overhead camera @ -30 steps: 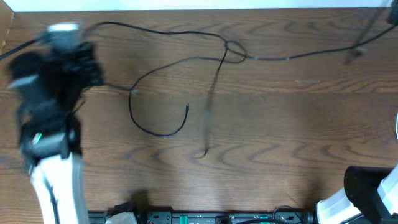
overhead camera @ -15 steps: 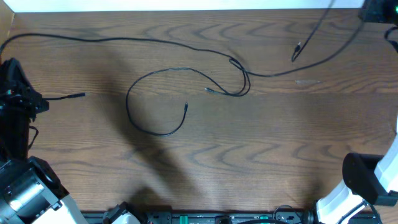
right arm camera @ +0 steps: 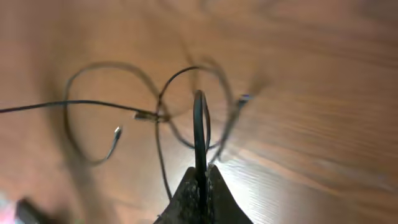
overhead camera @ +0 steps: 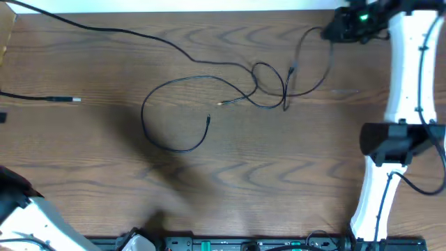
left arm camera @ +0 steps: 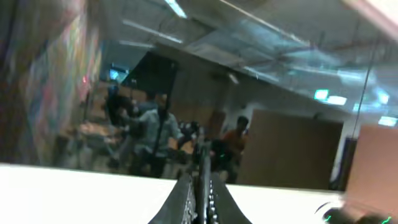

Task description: Untangle cables

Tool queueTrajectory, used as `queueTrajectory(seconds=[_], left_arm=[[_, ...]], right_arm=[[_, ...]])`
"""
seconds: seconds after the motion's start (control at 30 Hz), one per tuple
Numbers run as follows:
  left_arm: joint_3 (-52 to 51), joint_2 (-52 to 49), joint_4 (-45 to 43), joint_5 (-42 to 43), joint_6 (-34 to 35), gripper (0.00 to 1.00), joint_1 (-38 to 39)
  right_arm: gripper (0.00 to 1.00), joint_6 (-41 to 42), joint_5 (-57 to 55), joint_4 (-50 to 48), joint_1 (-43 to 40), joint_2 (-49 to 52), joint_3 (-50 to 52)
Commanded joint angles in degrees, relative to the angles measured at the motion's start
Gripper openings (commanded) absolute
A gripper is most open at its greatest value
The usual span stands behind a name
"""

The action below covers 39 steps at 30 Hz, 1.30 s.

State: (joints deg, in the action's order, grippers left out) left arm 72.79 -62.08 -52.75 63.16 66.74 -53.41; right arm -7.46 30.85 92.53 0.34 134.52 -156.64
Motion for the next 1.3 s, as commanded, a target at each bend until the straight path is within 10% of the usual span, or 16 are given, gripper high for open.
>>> queueTrajectory(seconds=[0.0, 0.23, 0.5, 0.57, 0.6, 0.7, 1.07, 1.27], left_arm=[[2.21, -2.75, -1.42, 3.39, 11.41, 0.07, -1.18], [2.21, -10.71, -1.44, 14.40, 11.34, 0.07, -1.18], [3.48, -19.52, -3.74, 14.51, 10.93, 0.07, -1.18], [3.69, -20.94, -3.74, 15.78, 10.69, 0.07, -1.18], [3.69, -21.64, -3.74, 17.16, 9.81, 0.07, -1.18], [3.69, -22.16, -3.74, 18.56, 9.81, 0.07, -1.18], [3.69, -22.16, -3.72, 20.06, 8.07, 0.07, -1.16], [3.69, -22.14, -3.72, 21.33, 8.11, 0.07, -1.16]], right_arm=[[0.01, -6.64, 6.16, 1.09, 6.69, 4.04, -0.31], [0.01, -11.50, -10.71, 1.95, 20.37, 16.83, -0.31], [0.01, -10.12, -16.13, 1.49, 16.74, 21.40, 2.89], [0.20, -10.14, -15.50, 1.60, 15.21, 21.40, 3.23], [0.48, -11.02, -13.64, 1.99, 14.03, 21.40, 3.52], [0.74, -16.09, -12.87, 3.54, 14.08, 21.40, 4.33], [0.83, -16.28, -12.74, 3.96, 18.78, 21.40, 9.49], [0.81, -2.64, -25.90, 0.28, 22.38, 21.40, 14.86]])
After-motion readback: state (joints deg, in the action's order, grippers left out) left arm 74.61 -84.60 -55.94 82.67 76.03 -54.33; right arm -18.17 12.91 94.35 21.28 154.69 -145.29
